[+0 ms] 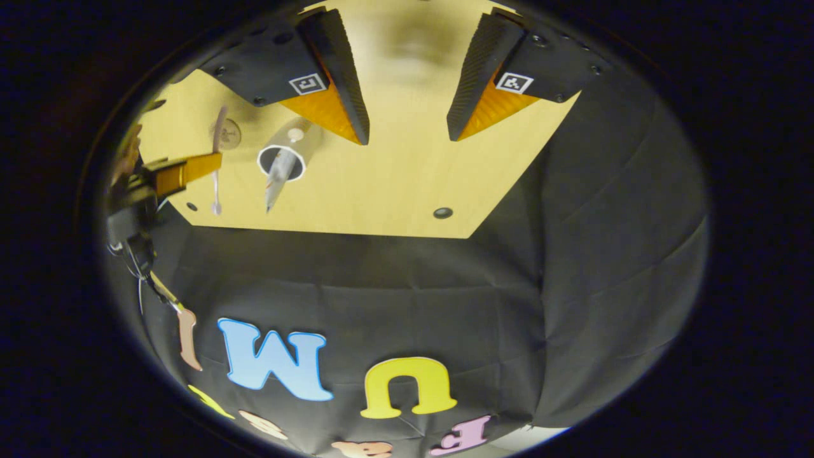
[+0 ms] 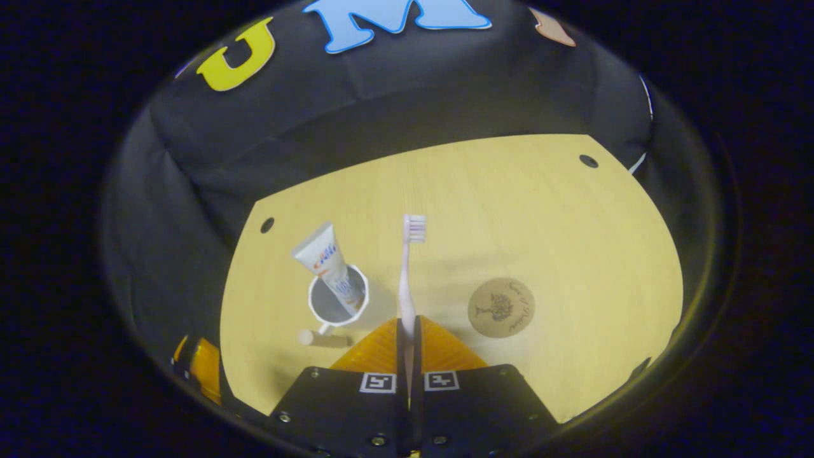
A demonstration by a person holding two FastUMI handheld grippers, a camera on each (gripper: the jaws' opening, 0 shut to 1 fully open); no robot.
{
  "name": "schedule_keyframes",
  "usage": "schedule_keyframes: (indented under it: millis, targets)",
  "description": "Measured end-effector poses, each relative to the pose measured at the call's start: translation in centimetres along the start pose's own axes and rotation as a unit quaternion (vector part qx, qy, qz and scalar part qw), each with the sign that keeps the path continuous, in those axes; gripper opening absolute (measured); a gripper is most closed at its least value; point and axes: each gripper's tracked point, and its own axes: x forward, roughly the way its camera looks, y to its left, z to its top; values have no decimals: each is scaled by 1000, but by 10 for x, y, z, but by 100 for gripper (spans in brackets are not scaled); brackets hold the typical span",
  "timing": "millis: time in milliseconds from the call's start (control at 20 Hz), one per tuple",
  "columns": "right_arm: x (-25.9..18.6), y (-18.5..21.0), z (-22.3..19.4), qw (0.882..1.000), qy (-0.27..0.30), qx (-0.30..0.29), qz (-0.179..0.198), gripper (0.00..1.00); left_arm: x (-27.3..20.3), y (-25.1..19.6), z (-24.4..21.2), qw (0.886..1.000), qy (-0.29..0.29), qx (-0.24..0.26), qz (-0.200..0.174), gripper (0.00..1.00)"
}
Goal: Put the toothbrush and toothpaste on the desktop into the cup, then pick up the cup and place it on the coaster on the desktop.
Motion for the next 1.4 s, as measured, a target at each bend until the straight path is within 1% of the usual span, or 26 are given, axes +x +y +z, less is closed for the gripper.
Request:
schedule_keyframes:
  millis: [150,300,450,500,550,600,700,800,900,1050,1150,1200,1300,1350,1400]
  targets:
    - [7,18,29,999,-38,14,2,1,-16,34,-17,999,11,-20,29,77]
    - [13,34,53,996,-74,41,5,2,-36,67,-26,997,17,-38,62,77]
    - [24,46,66,994,-99,53,7,2,-59,93,-39,994,23,-52,92,77]
    - [30,48,65,993,-104,48,3,2,-66,101,-42,993,25,-55,99,77]
    - [36,47,63,993,-108,38,-4,5,-71,108,-45,992,28,-58,105,77]
    - [41,47,60,993,-113,24,-9,1,-76,112,-47,992,30,-59,109,77]
    - [48,51,56,991,-131,-3,-12,2,-83,112,-51,991,32,-61,118,77]
    - [51,59,48,989,-147,-21,-4,2,-88,108,-49,990,34,-65,120,77]
    - [52,63,36,987,-156,-40,-8,3,-87,104,-43,990,35,-67,119,77]
    - [50,62,20,983,-172,-65,-14,4,-81,83,-38,991,36,-59,111,77]
    - [47,62,14,981,-182,-71,-9,5,-77,72,-38,993,36,-54,103,77]
    - [44,58,6,981,-177,-76,-11,7,-76,67,-39,993,37,-51,98,77]
    - [41,54,-14,983,-163,-82,-1,13,-81,59,-43,994,36,-47,90,77]
    - [37,49,-22,984,-160,-83,0,25,-82,54,-43,995,36,-46,85,81]
    - [32,43,-27,984,-160,-83,-3,28,-81,49,-42,995,36,-43,79,79]
